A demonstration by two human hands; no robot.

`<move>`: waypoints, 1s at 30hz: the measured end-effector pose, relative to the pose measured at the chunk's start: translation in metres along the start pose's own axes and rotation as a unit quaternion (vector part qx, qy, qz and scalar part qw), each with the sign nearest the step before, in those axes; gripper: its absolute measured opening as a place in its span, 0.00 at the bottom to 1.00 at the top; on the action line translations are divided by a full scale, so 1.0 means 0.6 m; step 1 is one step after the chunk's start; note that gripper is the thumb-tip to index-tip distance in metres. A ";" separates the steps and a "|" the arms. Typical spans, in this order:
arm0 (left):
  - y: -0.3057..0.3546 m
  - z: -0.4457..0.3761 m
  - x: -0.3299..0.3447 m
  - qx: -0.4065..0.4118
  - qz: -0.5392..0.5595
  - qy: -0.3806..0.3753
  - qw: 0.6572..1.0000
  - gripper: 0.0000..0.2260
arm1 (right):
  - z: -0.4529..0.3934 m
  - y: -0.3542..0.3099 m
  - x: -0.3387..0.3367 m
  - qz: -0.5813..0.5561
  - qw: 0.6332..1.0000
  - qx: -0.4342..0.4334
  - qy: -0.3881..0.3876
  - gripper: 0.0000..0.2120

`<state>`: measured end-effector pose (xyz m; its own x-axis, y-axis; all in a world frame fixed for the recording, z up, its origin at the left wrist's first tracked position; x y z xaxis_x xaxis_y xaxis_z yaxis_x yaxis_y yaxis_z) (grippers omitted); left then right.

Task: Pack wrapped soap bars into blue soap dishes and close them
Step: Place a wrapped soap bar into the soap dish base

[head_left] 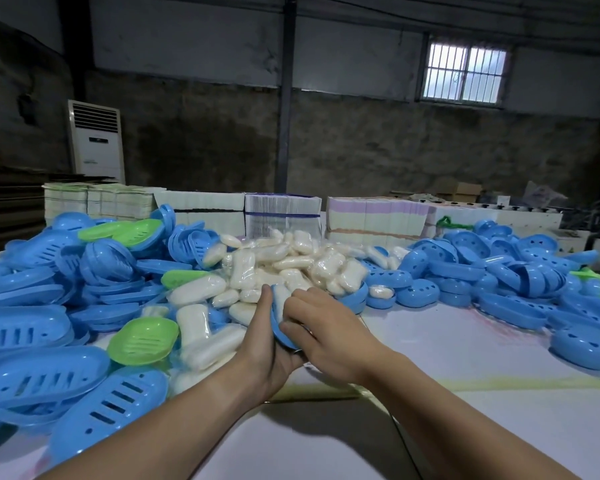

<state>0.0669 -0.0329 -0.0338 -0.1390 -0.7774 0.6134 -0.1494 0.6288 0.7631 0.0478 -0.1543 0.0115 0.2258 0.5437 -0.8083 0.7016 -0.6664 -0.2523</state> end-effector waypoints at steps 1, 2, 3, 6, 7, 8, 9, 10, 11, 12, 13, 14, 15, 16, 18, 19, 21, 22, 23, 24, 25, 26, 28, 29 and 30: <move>0.001 0.000 -0.001 -0.003 0.003 -0.005 1.000 0.33 | 0.000 0.001 0.000 -0.010 1.000 0.011 -0.014 0.10; 0.001 0.000 -0.001 -0.005 0.006 -0.009 1.000 0.33 | -0.001 0.002 -0.001 -0.020 0.999 0.019 -0.027 0.09; 0.001 0.000 -0.001 -0.007 0.008 -0.012 1.000 0.33 | -0.001 0.003 -0.003 -0.030 0.999 0.024 -0.034 0.09; 0.001 0.001 0.002 -0.005 0.011 -0.019 1.000 0.32 | -0.001 0.003 -0.008 -0.057 0.997 0.036 -0.043 0.07; 0.001 0.002 0.004 -0.005 0.018 -0.020 1.000 0.32 | -0.001 0.002 -0.009 -0.065 0.996 0.039 -0.045 0.06; 0.002 0.003 0.005 -0.005 0.025 -0.020 0.999 0.32 | -0.003 0.000 -0.010 -0.073 0.995 0.041 -0.047 0.05; 0.003 0.004 0.007 -0.008 0.033 -0.019 0.999 0.31 | -0.004 -0.001 -0.012 -0.081 0.995 0.042 -0.048 0.04; 0.004 0.006 0.009 -0.013 0.044 -0.019 0.999 0.31 | -0.005 -0.001 -0.014 -0.093 0.994 0.043 -0.049 0.03; 0.004 0.008 0.012 -0.020 0.059 -0.022 0.998 0.31 | -0.006 0.001 -0.016 -0.108 0.992 0.047 -0.050 0.02; 0.004 0.011 0.016 -0.030 0.077 -0.027 0.996 0.31 | -0.006 0.003 -0.018 -0.126 0.990 0.052 -0.047 0.02; 0.004 0.015 0.020 -0.040 0.096 -0.033 0.994 0.31 | -0.005 0.005 -0.018 -0.147 0.987 0.061 -0.036 0.02; 0.004 0.019 0.024 -0.049 0.110 -0.036 0.992 0.29 | -0.003 0.009 -0.017 -0.176 0.981 0.074 -0.011 0.03; 0.003 0.022 0.026 -0.055 0.117 -0.038 0.991 0.26 | -0.003 0.012 -0.015 -0.217 0.972 0.092 0.022 0.04; 0.001 0.024 0.029 -0.059 0.112 -0.044 0.991 0.23 | -0.003 0.018 -0.014 -0.263 0.956 0.114 0.056 0.05; -0.002 0.027 0.033 -0.070 0.081 -0.055 0.993 0.18 | -0.007 0.040 -0.013 -0.311 0.929 0.158 0.125 0.07; -0.003 0.029 0.035 -0.078 0.062 -0.056 0.993 0.17 | -0.008 0.056 -0.016 -0.305 0.921 0.183 0.159 0.09; -0.004 0.032 0.038 -0.086 0.039 -0.045 0.995 0.19 | -0.005 0.099 -0.019 -0.264 0.909 0.251 0.203 0.11; -0.005 0.032 0.039 -0.087 0.037 -0.035 0.995 0.19 | -0.001 0.122 -0.018 -0.235 0.903 0.294 0.210 0.10; -0.005 0.033 0.038 -0.090 0.039 -0.023 0.995 0.18 | 0.004 0.144 -0.015 -0.202 0.897 0.334 0.206 0.09; -0.004 0.032 0.038 -0.093 0.043 -0.010 0.995 0.17 | 0.010 0.164 -0.011 -0.162 0.895 0.368 0.194 0.08; -0.003 0.032 0.037 -0.095 0.048 0.002 0.994 0.16 | 0.014 0.181 -0.006 -0.112 0.896 0.392 0.175 0.08; -0.003 0.032 0.036 -0.096 0.055 0.012 0.994 0.15 | 0.015 0.195 -0.001 -0.059 0.899 0.406 0.151 0.11; -0.003 0.029 0.036 -0.096 0.071 0.027 0.992 0.15 | 0.011 0.217 0.007 0.034 0.906 0.410 0.100 0.19; -0.004 0.028 0.037 -0.097 0.082 0.032 0.991 0.15 | 0.005 0.222 0.009 0.070 0.907 0.407 0.080 0.21; -0.005 0.027 0.038 -0.098 0.090 0.034 0.991 0.15 | -0.001 0.226 0.010 0.099 0.908 0.402 0.067 0.23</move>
<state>0.0481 -0.0523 -0.0255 -0.0799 -0.6557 0.7508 0.0656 0.7481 0.6603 0.1446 -0.2412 -0.0272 0.4124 0.3938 -0.8215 -0.0699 -0.8854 -0.4595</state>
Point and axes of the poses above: each hand's wrist, its own z-axis away from the middle knuckle, its own x-axis out of the palm, y = z × x, the point moved 1 cm from there along -z, towards the middle knuckle, and after that the axes turned 14 degrees about x, right-handed, at the moved point
